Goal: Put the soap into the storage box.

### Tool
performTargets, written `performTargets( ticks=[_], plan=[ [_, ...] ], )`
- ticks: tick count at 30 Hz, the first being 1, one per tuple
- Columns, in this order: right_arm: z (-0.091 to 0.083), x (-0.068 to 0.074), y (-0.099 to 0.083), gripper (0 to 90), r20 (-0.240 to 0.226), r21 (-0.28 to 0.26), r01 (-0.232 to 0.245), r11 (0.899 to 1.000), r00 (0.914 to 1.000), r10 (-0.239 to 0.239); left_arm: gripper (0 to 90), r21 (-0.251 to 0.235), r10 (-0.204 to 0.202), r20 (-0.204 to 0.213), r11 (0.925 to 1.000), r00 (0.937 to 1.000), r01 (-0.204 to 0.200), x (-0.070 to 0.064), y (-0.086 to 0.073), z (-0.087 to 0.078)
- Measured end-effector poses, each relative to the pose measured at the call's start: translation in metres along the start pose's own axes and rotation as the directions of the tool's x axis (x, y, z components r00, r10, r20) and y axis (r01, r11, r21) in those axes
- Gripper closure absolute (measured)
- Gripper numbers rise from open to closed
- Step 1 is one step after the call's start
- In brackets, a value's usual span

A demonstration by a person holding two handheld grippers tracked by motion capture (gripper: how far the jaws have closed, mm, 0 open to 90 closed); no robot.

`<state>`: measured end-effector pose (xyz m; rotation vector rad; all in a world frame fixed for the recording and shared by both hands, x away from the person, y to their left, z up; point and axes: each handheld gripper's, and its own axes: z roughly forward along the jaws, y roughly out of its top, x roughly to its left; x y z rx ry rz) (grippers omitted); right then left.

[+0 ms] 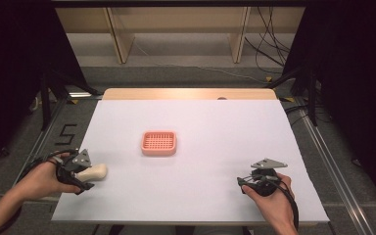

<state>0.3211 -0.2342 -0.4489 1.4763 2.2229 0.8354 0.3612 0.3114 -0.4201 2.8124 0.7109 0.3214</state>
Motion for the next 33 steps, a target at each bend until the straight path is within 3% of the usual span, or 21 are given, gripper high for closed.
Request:
performTargets(
  ticks=[4,6,9,12,20,23,24,26,27,28,29,30,31,33],
  plan=[
    [0.0,-0.001,0.0,41.4,0.003,0.002,0.007,1.0,1.0,-0.007,33.1,0.013,0.03,0.009,0.9995,0.9995,-0.03,0.007,0.002,0.003],
    [0.0,-0.001,0.0,41.4,0.003,0.001,0.005,1.0,1.0,-0.005,33.4,0.019,0.026,0.02,0.9995,0.9994,-0.027,0.01,0.002,0.005],
    [0.0,0.0,0.0,41.4,0.003,0.001,0.004,1.0,1.0,-0.004,33.1,0.079,0.026,0.047,0.9964,0.9986,-0.029,0.016,0.005,0.007],
    [0.0,0.0,0.0,41.4,0.003,0.003,0.007,1.0,1.0,-0.007,32.8,0.109,0.058,0.047,0.9921,0.9972,-0.063,0.024,0.007,0.008],
    [0.001,0.0,0.0,41.4,-0.006,0.007,-0.005,1.0,1.0,0.005,31.7,0.115,0.068,0.064,0.9905,0.9957,-0.075,0.039,0.014,0.013],
    [0.001,0.0,0.0,41.4,-0.004,0.006,-0.001,1.0,1.0,0.001,31.7,0.124,0.083,0.088,0.9878,0.9926,-0.094,0.042,0.017,0.015],
    [0.001,0.0,0.0,41.4,-0.004,0.006,-0.001,1.0,1.0,0.001,31.8,0.124,0.066,0.101,0.9892,0.9927,-0.078,0.041,0.017,0.015],
    [0.001,0.0,0.0,41.4,-0.003,0.007,-0.001,1.0,1.0,0.001,32.4,0.123,0.083,0.109,0.9877,0.9906,-0.096,0.042,0.018,0.017],
    [0.002,0.0,0.0,41.4,-0.004,0.006,-0.002,1.0,1.0,0.002,32.8,0.125,0.115,0.108,0.9839,0.9875,-0.128,0.044,0.02,0.017],
    [0.002,0.0,0.0,41.4,-0.002,0.007,-0.003,1.0,1.0,0.003,32.9,0.127,0.089,0.12,0.9864,0.9888,-0.104,0.043,0.019,0.018],
    [0.002,0.0,0.0,41.4,-0.004,0.006,-0.003,1.0,1.0,0.003,32.9,0.128,0.091,0.122,0.986,0.9884,-0.107,0.043,0.02,0.019],
    [0.002,0.0,0.0,41.4,0.0,0.007,-0.003,1.0,1.0,0.003,33.2,0.128,0.124,0.121,0.9818,0.9848,-0.14,0.046,0.021,0.02],
    [0.002,0.0,0.0,41.4,-0.002,0.007,-0.002,1.0,1.0,0.002,33.2,0.141,0.108,0.128,0.982,0.986,-0.126,0.045,0.021,0.021],
    [0.001,0.0,0.0,41.4,-0.002,0.007,-0.003,1.0,1.0,0.003,33.4,0.148,0.116,0.134,0.9797,0.9843,-0.135,0.045,0.022,0.023]
  ],
)
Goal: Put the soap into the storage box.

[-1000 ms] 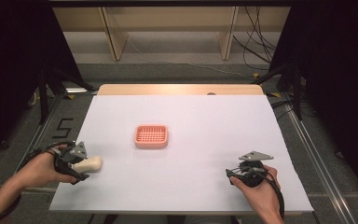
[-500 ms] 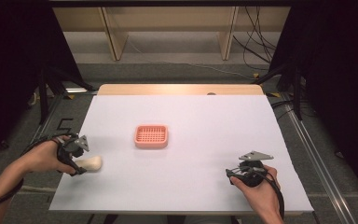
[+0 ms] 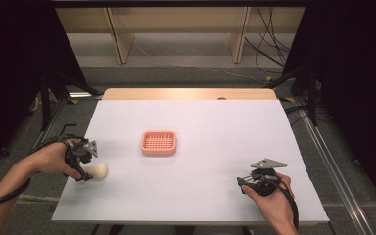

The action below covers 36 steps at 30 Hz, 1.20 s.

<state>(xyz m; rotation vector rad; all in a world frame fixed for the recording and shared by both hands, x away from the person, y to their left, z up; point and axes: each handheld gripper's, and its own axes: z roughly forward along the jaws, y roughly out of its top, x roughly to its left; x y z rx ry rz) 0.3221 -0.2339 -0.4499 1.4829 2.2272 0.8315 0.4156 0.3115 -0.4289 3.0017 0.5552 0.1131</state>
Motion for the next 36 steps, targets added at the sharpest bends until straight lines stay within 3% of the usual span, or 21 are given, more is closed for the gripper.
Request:
performTargets(
  ticks=[4,14,17,18,20,25,27,28,32,36],
  plan=[
    [0.0,0.0,0.0,41.4,0.001,-0.001,0.0,1.0,1.0,0.0,33.5,0.01,0.028,0.012,0.9995,0.9995,-0.028,0.002,0.002,0.004],
    [-0.001,0.0,0.0,41.1,0.005,-0.012,0.0,1.0,1.0,0.0,32.8,0.036,0.033,0.037,0.9987,0.9988,-0.035,0.007,0.009,0.012],
    [-0.001,-0.001,0.0,41.1,0.008,-0.017,0.005,1.0,1.0,-0.005,32.9,0.022,0.029,0.033,0.9993,0.999,-0.03,0.008,0.009,0.014],
    [0.001,-0.004,0.0,41.1,-0.003,-0.029,0.041,0.999,0.9992,-0.041,33.0,0.028,0.028,0.033,0.9992,0.9991,-0.029,0.009,0.01,0.015],
    [0.001,-0.004,0.0,41.1,-0.001,-0.033,0.045,0.998,0.999,-0.045,33.0,0.035,0.024,0.036,0.9991,0.9991,-0.026,0.01,0.011,0.015],
    [0.001,-0.004,0.0,41.1,-0.003,-0.033,0.043,0.999,0.9991,-0.043,33.7,0.049,0.035,0.044,0.9981,0.9984,-0.038,0.012,0.013,0.014],
    [-0.001,-0.001,0.0,41.1,0.005,-0.009,0.004,1.0,1.0,-0.004,33.7,0.059,0.033,0.047,0.9976,0.9984,-0.036,0.012,0.014,0.014],
    [0.001,-0.003,0.001,41.1,-0.001,-0.032,0.038,0.999,0.9993,-0.038,33.9,0.059,0.04,0.047,0.9974,0.9981,-0.043,0.013,0.014,0.015],
    [0.001,-0.004,0.0,41.1,0.0,-0.028,0.04,0.999,0.9992,-0.04,34.0,0.068,0.039,0.054,0.9968,0.9978,-0.042,0.013,0.014,0.018],
    [-0.001,-0.001,0.0,41.1,0.008,-0.01,0.003,1.0,1.0,-0.003,34.3,0.068,0.04,0.053,0.9967,0.9978,-0.044,0.012,0.013,0.021]
  ],
)
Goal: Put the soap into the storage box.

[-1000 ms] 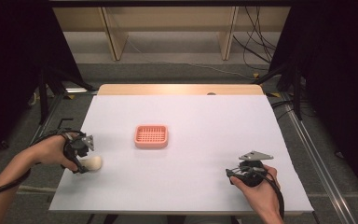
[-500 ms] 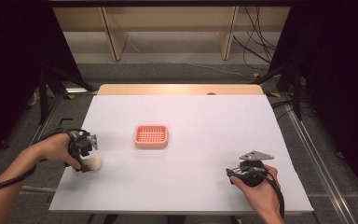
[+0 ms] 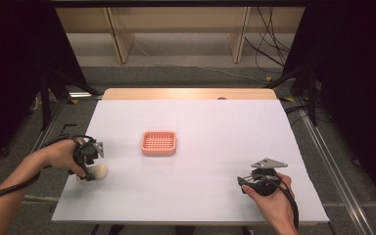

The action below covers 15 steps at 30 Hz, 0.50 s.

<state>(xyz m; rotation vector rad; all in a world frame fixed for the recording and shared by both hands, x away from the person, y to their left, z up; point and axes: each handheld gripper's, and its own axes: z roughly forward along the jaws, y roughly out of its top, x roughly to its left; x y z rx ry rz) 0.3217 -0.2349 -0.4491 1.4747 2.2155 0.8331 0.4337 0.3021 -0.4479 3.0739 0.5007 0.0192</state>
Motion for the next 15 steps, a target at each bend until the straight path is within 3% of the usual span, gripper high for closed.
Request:
performTargets(
  ticks=[9,15],
  plan=[
    [0.0003,-0.0007,0.0006,41.1,-0.001,-0.01,0.013,1.0,0.9999,-0.013,38.3,0.038,-0.005,0.027,0.9993,0.9996,0.004,-0.0008,0.0009,0.0056],
    [-0.0001,0.0007,0.0006,41.1,-0.001,-0.003,0.001,1.0,1.0,-0.001,41.7,0.023,-0.001,0.022,0.9997,0.9998,0.0,0.0006,0.0032,0.0061]
  ],
)
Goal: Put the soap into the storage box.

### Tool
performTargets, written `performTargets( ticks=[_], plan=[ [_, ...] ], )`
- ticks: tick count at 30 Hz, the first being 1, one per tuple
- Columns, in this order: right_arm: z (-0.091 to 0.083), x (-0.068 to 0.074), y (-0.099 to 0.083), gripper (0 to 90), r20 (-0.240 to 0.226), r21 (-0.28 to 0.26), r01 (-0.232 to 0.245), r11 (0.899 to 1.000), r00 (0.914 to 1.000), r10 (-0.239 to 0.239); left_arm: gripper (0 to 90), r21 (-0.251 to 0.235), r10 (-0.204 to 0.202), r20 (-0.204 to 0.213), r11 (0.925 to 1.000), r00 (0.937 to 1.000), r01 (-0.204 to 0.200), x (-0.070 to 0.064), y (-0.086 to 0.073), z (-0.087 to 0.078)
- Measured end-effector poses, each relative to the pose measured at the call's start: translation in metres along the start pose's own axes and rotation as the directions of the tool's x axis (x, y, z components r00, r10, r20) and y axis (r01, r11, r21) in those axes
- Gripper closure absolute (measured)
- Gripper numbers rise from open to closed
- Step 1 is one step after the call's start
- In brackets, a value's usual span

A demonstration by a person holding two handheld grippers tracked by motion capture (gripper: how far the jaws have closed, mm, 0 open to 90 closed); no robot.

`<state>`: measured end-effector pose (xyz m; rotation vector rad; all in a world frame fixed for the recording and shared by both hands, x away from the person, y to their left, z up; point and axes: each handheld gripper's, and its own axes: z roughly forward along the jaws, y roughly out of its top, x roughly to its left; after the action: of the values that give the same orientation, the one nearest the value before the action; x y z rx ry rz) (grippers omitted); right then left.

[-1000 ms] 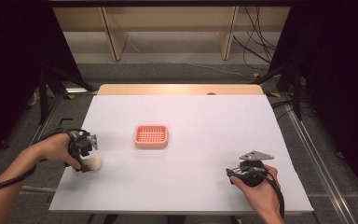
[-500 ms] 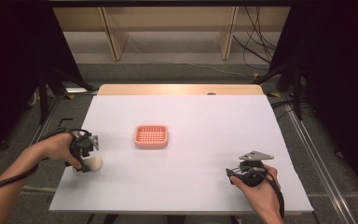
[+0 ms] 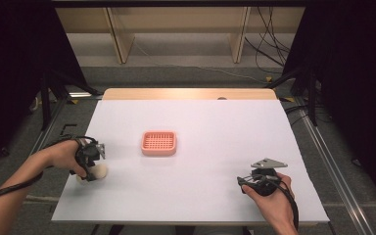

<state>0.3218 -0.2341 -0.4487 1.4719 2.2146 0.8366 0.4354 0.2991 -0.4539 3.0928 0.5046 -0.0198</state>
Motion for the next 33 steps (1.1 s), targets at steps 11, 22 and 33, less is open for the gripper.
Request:
performTargets(
  ticks=[11,22,33],
  plan=[
    [0.0,-0.0001,-0.0003,41.1,-0.004,0.004,-0.004,1.0,1.0,0.004,47.5,-0.002,0.007,0.021,1.0,0.9998,-0.007,0.0023,-0.0001,0.0033],
    [0.0003,-0.0001,-0.0004,41.1,-0.001,0.005,-0.002,1.0,1.0,0.002,49.2,0.011,0.036,0.041,0.9993,0.9985,-0.036,0.0014,-0.0005,0.0021],
    [0.0006,-0.0003,-0.0004,41.1,-0.003,0.005,-0.002,1.0,1.0,0.002,49.5,0.016,0.023,0.044,0.9996,0.9987,-0.024,0.0013,-0.0012,0.0019]
  ],
)
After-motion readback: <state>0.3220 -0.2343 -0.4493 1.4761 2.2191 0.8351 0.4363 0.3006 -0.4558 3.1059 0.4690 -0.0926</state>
